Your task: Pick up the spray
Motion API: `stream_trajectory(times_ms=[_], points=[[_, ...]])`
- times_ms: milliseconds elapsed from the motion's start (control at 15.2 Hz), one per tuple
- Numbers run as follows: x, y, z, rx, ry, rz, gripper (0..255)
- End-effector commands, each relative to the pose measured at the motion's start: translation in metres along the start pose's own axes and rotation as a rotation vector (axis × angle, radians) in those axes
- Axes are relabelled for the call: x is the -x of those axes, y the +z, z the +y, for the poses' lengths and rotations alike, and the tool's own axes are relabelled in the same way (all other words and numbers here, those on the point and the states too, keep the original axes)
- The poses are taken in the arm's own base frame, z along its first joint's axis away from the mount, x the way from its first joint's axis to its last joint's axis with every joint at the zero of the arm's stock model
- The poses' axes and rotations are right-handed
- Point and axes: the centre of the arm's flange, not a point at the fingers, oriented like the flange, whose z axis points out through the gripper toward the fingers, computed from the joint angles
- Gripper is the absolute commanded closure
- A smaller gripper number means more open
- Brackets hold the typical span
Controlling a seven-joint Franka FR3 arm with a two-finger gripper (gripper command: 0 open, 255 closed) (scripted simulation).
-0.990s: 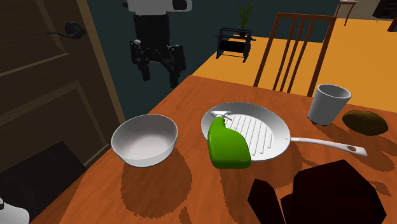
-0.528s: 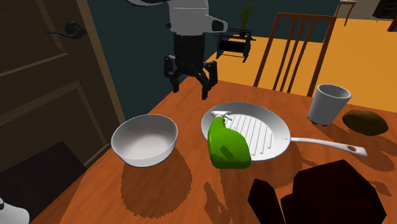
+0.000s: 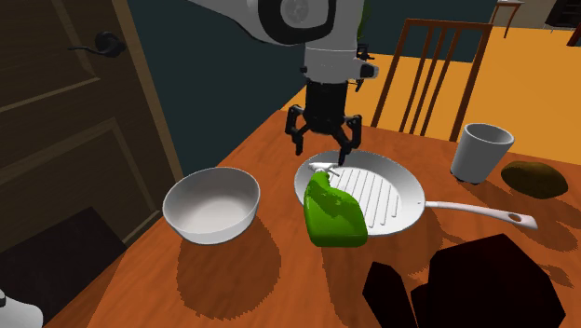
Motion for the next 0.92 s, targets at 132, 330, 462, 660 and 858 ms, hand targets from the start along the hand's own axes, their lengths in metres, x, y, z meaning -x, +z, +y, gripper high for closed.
stream_trajectory(times_ms=[132,330,462,660,858], points=[[-0.008,0.019,0.008,0.0,-0.005,-0.003,0],[-0.01,0.034,0.007,0.0,-0.005,-0.003,0],[-0.011,0.043,0.007,0.0,-0.005,-0.003,0],[-0.012,0.042,0.008,0.0,-0.005,-0.003,255],[-0.012,0.042,0.007,0.0,-0.005,-0.003,255]])
